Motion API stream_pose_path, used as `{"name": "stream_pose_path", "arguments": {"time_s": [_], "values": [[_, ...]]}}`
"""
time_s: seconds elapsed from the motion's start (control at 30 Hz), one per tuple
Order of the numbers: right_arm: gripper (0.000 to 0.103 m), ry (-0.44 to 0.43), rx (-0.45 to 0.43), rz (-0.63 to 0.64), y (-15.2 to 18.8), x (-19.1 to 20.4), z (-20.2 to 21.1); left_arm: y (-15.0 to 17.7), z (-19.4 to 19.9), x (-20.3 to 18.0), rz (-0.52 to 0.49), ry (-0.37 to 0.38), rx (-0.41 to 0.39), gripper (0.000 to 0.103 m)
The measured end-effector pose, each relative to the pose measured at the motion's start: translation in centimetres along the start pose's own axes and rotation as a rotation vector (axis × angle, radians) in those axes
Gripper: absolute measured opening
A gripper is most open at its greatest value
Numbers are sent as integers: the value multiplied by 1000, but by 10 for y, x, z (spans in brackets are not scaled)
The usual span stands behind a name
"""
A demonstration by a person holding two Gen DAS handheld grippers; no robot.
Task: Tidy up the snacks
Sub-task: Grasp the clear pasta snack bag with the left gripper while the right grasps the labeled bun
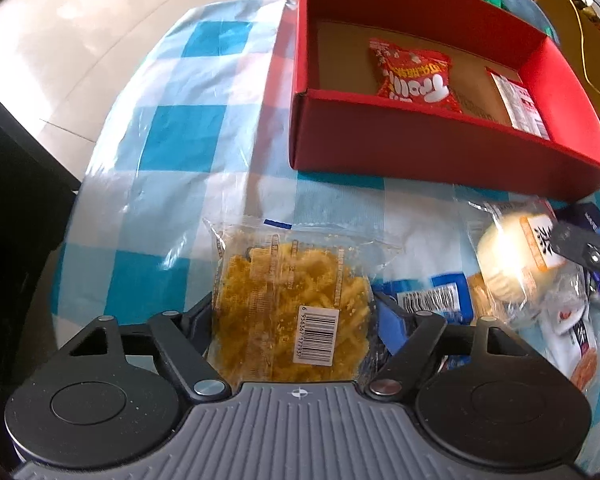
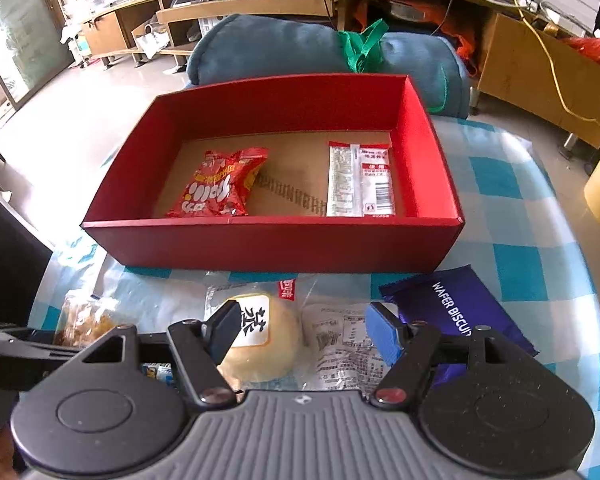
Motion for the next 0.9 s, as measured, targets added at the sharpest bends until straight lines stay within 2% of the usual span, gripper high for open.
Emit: {"name": "stream_pose_path", "arguments": {"time_s": [0.33, 0.4, 0.53, 0.63, 0.67, 0.9], "values": [[67, -48, 25, 80, 1, 26, -10, 5, 10, 6, -10, 46, 8, 81], [70, -44, 38, 112, 3, 32, -17, 6, 9, 6, -17, 48, 14, 81], [70, -9, 78, 140, 8, 34, -34, 6, 6, 5, -23, 39, 15, 82], [65, 16, 77, 139, 10, 29, -41, 6, 5, 4, -27, 39, 11, 83], [55, 9, 78, 141, 10, 29, -41, 5, 4, 4, -28, 37, 10, 83], [55, 25, 74, 180, 16, 35, -37, 7, 3, -1, -50, 25, 8, 83]]}}
Point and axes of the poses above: each gripper's, at about its wrist camera, not at the fingertips, and z roughly against the way its jaws point, x to its left, y to its underside, the point moved 2 cm from there along -z, roughly the way its jaws point, and after that the axes turned 1 degree about -z, right-handed, at the moved point
